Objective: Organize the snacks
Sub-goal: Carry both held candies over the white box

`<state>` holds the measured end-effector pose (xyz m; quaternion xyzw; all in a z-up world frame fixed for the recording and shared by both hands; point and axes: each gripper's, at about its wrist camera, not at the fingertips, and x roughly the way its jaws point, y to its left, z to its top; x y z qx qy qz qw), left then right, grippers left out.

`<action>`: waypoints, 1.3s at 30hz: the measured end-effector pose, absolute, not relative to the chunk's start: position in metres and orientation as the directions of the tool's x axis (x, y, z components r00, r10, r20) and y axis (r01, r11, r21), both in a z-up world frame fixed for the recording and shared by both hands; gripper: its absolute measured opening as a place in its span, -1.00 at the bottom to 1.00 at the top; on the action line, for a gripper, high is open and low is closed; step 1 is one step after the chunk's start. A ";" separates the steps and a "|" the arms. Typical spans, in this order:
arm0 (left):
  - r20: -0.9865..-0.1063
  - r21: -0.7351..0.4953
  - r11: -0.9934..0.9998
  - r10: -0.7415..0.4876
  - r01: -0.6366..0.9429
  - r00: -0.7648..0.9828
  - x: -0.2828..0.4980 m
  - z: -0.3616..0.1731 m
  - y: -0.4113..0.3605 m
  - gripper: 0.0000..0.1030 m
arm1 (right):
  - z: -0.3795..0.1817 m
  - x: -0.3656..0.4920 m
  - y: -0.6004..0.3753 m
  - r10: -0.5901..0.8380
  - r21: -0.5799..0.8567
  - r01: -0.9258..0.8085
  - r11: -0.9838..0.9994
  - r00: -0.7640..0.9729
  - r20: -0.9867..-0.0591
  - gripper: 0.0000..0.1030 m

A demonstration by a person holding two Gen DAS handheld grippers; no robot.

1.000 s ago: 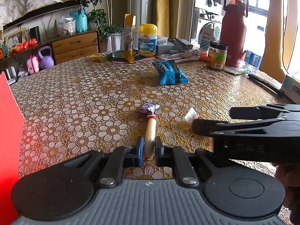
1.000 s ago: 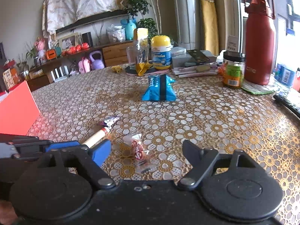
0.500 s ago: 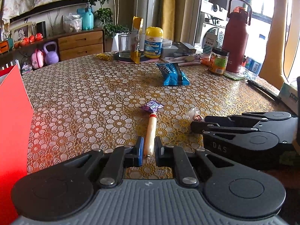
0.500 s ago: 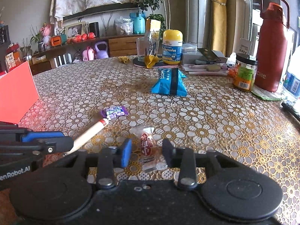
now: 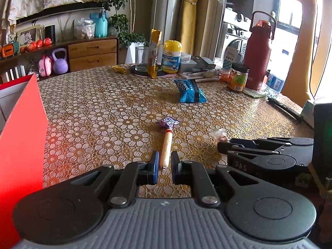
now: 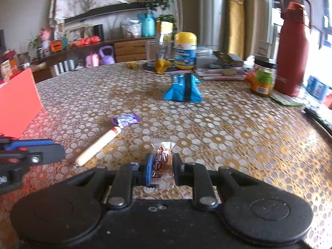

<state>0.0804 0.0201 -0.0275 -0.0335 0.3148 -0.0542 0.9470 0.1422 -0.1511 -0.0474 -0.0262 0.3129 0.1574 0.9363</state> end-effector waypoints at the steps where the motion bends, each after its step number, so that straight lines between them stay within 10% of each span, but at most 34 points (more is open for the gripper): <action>1: -0.591 -0.098 0.992 -0.124 0.081 0.797 0.078 -0.026 0.020 -0.77 | -0.047 0.139 -0.152 0.261 0.043 -0.293 0.955 0.764 -0.590 -0.64; 39: -0.440 -0.125 0.992 -0.030 -0.028 0.897 -0.025 0.056 0.066 -0.77 | 0.048 0.036 -0.132 0.370 0.150 -0.340 0.928 0.815 -0.446 -0.67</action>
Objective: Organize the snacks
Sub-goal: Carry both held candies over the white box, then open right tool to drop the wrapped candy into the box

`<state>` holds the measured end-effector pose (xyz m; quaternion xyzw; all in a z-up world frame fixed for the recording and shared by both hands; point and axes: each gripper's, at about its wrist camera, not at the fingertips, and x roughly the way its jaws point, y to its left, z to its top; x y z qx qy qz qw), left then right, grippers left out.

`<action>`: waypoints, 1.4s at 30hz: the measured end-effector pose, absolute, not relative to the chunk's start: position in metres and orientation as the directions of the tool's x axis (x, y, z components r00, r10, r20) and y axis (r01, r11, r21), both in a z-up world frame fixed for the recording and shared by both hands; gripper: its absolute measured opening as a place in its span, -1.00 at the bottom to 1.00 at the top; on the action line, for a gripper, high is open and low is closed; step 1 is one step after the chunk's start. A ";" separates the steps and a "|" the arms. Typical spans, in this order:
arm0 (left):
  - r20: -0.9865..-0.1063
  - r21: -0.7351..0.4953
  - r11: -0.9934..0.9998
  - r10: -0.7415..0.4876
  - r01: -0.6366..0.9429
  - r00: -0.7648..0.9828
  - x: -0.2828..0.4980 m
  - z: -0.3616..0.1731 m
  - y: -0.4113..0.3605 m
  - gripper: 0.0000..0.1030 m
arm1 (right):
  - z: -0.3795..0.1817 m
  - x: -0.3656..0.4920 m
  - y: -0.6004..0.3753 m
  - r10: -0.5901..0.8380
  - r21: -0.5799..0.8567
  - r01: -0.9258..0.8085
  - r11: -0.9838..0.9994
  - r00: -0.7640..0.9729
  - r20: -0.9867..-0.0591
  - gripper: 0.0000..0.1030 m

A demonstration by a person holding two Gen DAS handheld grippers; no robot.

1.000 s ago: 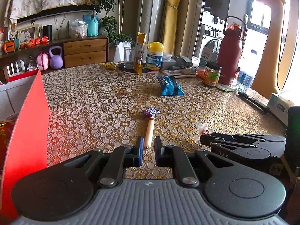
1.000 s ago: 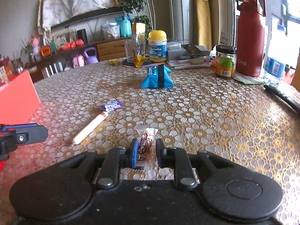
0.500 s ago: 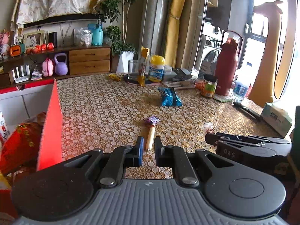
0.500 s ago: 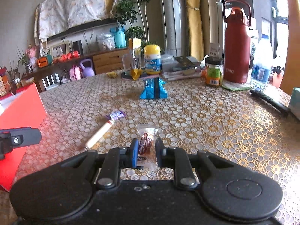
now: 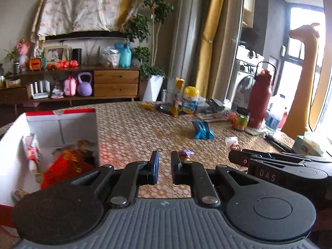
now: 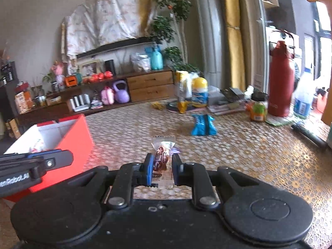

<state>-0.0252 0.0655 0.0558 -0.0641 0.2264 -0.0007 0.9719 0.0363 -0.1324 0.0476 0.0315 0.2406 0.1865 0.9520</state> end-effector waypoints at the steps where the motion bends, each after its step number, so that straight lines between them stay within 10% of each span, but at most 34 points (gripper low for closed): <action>1: -0.435 -0.127 0.991 -0.022 -0.037 0.900 -0.028 0.058 0.069 -0.77 | 0.051 0.034 -0.128 0.381 0.148 -0.353 0.924 0.812 -0.441 -0.67; 42: -0.482 -0.128 0.916 0.278 -0.381 0.831 -0.043 0.033 0.256 -0.77 | 0.067 0.012 0.071 0.663 0.075 -0.722 0.688 0.584 -0.468 -0.67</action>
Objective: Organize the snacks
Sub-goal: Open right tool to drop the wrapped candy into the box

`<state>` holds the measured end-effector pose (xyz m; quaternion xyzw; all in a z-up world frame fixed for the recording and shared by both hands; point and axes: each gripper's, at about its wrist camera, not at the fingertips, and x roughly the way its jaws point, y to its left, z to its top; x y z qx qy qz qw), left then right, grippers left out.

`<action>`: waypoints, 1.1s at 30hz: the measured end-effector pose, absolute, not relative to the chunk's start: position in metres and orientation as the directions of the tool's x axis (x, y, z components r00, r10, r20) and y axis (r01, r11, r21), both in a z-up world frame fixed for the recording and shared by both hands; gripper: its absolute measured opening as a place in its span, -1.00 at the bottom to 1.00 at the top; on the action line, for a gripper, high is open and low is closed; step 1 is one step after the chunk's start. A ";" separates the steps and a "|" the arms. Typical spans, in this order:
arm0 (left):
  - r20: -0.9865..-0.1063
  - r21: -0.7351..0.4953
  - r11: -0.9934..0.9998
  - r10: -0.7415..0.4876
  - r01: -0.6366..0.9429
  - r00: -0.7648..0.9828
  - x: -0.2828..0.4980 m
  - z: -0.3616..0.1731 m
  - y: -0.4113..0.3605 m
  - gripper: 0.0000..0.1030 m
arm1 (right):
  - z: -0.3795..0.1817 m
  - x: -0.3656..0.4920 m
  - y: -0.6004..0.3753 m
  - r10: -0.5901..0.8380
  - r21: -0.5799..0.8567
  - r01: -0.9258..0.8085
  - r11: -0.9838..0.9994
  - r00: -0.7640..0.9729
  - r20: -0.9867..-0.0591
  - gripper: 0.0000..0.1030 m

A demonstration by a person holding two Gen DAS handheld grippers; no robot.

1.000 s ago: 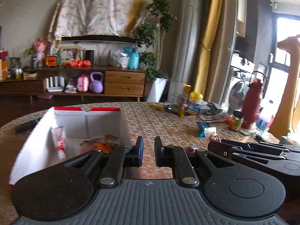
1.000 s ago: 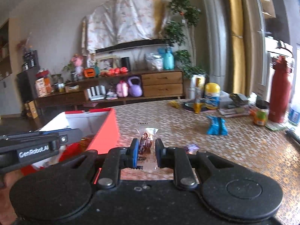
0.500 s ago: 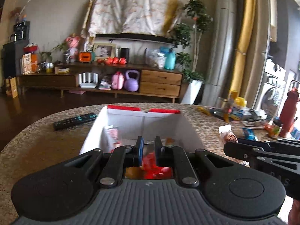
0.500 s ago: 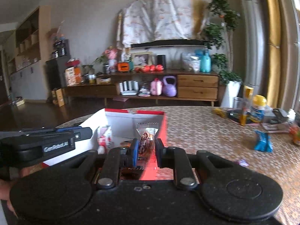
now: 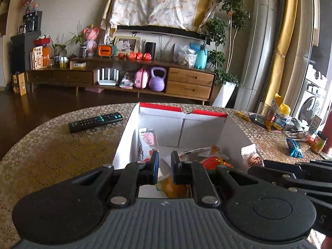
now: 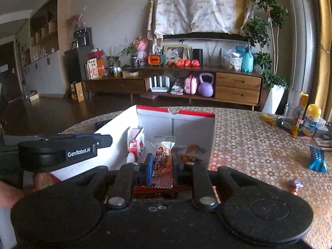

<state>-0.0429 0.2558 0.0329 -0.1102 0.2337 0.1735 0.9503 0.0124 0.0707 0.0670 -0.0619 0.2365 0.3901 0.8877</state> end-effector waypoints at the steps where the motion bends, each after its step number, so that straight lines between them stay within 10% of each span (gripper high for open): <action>1: -0.486 -0.130 0.915 0.277 -0.382 0.829 -0.042 0.031 0.257 -0.77 | 0.066 0.013 0.072 0.664 0.075 -0.724 0.686 0.580 -0.472 -0.67; 20: -0.516 -0.116 0.925 0.256 -0.363 0.817 -0.031 0.024 0.247 -0.72 | 0.046 0.012 0.078 0.644 0.053 -0.738 0.673 0.550 -0.531 -0.62; 26: -0.496 -0.142 0.916 0.261 -0.374 0.828 -0.037 0.028 0.247 0.27 | 0.046 0.013 0.074 0.639 0.052 -0.735 0.676 0.550 -0.538 -0.30; 33: -0.485 -0.136 0.917 0.268 -0.374 0.832 -0.042 0.036 0.243 0.32 | 0.053 0.008 0.063 0.644 0.050 -0.729 0.683 0.569 -0.511 -0.24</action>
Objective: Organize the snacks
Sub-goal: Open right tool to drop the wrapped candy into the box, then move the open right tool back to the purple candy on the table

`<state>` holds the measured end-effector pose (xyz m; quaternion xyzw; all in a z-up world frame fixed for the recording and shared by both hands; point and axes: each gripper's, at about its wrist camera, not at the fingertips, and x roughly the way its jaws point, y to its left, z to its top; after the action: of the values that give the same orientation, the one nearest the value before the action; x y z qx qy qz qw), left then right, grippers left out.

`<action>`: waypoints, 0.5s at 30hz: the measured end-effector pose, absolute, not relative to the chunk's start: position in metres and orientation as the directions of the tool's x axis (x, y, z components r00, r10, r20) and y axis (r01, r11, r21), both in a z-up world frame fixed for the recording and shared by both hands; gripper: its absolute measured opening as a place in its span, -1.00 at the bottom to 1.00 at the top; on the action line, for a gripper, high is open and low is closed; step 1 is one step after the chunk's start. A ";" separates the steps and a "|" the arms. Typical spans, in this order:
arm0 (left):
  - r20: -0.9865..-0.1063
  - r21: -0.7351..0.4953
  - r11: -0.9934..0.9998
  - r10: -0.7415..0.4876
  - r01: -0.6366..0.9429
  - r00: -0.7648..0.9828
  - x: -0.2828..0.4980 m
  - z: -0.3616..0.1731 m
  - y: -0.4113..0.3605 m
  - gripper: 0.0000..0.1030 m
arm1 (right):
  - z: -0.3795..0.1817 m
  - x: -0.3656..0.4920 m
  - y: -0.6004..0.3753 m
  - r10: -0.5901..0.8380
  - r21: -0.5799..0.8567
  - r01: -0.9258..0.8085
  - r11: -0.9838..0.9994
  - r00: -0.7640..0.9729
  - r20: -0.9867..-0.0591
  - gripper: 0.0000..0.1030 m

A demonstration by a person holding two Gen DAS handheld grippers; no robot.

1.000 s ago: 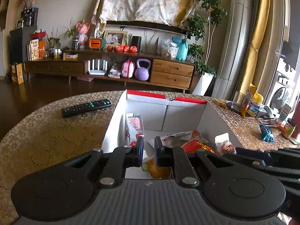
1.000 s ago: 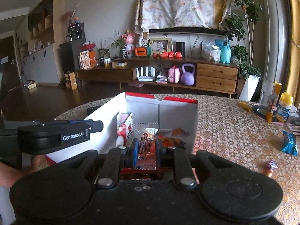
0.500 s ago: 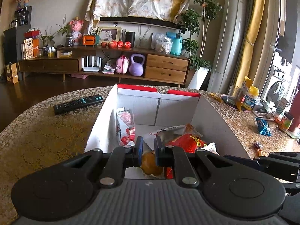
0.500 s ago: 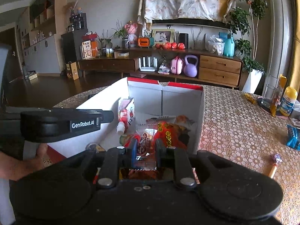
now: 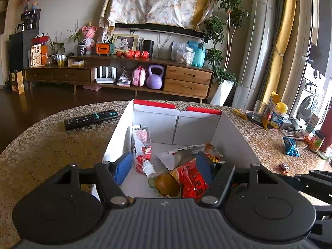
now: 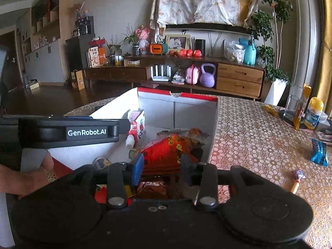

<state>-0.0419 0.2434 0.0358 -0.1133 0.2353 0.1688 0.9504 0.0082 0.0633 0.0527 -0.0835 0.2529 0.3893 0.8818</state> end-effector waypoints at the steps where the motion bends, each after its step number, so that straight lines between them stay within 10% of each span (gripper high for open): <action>1: -0.481 -0.138 0.917 0.269 -0.375 0.834 -0.043 0.038 0.243 0.32 | 0.054 0.007 0.061 0.644 0.049 -0.726 0.686 0.574 -0.506 -0.24; 15: -0.420 -0.115 0.951 0.214 -0.285 0.882 -0.050 0.059 0.181 0.60 | 0.065 -0.004 -0.018 0.599 0.084 -0.627 0.775 0.685 -0.415 -0.01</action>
<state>-0.0504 0.1808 0.0594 -0.0872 0.2058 0.1292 0.9661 -0.0045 -0.0184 0.0655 -0.0325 0.2143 0.3339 0.9173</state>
